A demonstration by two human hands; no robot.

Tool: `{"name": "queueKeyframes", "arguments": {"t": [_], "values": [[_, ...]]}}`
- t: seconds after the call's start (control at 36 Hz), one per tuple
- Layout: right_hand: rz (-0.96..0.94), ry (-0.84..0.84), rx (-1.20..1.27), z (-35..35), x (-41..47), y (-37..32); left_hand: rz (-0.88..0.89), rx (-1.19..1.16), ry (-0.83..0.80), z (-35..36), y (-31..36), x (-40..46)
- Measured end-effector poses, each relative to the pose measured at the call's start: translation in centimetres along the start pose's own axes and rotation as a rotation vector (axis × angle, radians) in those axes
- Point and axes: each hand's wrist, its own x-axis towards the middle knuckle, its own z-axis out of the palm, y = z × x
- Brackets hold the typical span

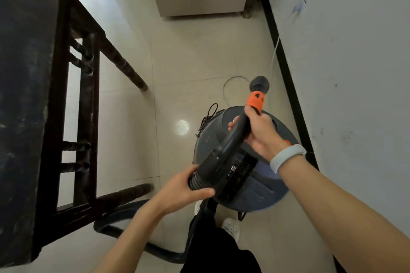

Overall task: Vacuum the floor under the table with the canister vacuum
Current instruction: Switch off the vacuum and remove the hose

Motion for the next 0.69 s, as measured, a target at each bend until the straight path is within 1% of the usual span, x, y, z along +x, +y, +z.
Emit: {"name": "queueKeyframes", "arguments": {"t": [0.06,0.08,0.14,0.19,0.25,0.28,0.33,0.39,0.44,0.53,0.58,0.61,0.64,0.69], "values": [[-0.030,0.084,0.074,-0.8,0.0,-1.4,-0.050,0.145,-0.034,-1.1,-0.8,-0.3],[-0.040,0.116,0.113,-1.2,0.0,-2.0,-0.068,0.209,-0.024,-1.6,-1.1,-0.2],[-0.051,0.165,0.163,-2.1,-0.2,-3.2,-0.072,0.319,0.040,-2.4,-0.9,0.1],[-0.080,0.230,0.167,-2.8,-0.8,-3.9,-0.006,0.416,0.118,-3.0,-0.4,0.7],[-0.130,0.357,0.039,-3.7,-0.9,-4.2,0.097,0.489,0.152,-3.2,0.8,1.1],[-0.150,0.418,-0.065,-4.4,-1.0,-4.2,0.144,0.521,0.150,-3.2,1.7,1.2],[-0.218,0.451,-0.303,-5.5,-1.5,-4.3,0.230,0.578,0.131,-2.7,3.7,1.5],[-0.353,0.427,-0.568,-6.1,-2.8,-4.0,0.317,0.602,0.112,-1.9,5.6,1.7],[-0.581,0.387,-0.768,-6.4,-4.6,-3.7,0.378,0.568,0.118,-1.2,7.4,2.0],[-0.888,0.151,-0.866,-6.7,-7.4,-3.8,0.396,0.489,0.105,-1.1,9.4,2.3],[-1.014,-0.050,-1.070,-7.1,-8.8,-4.5,0.379,0.448,0.082,-1.3,10.5,2.7],[-1.062,-0.118,-1.215,-7.2,-9.5,-4.9,0.364,0.439,0.088,-1.4,11.1,2.9],[-1.120,-0.147,-1.381,-7.3,-9.7,-5.1,0.349,0.435,0.102,-1.5,11.7,3.2],[-1.177,-0.137,-1.679,-7.6,-9.6,-5.5,0.328,0.443,0.098,-1.4,13.1,3.7]]}}
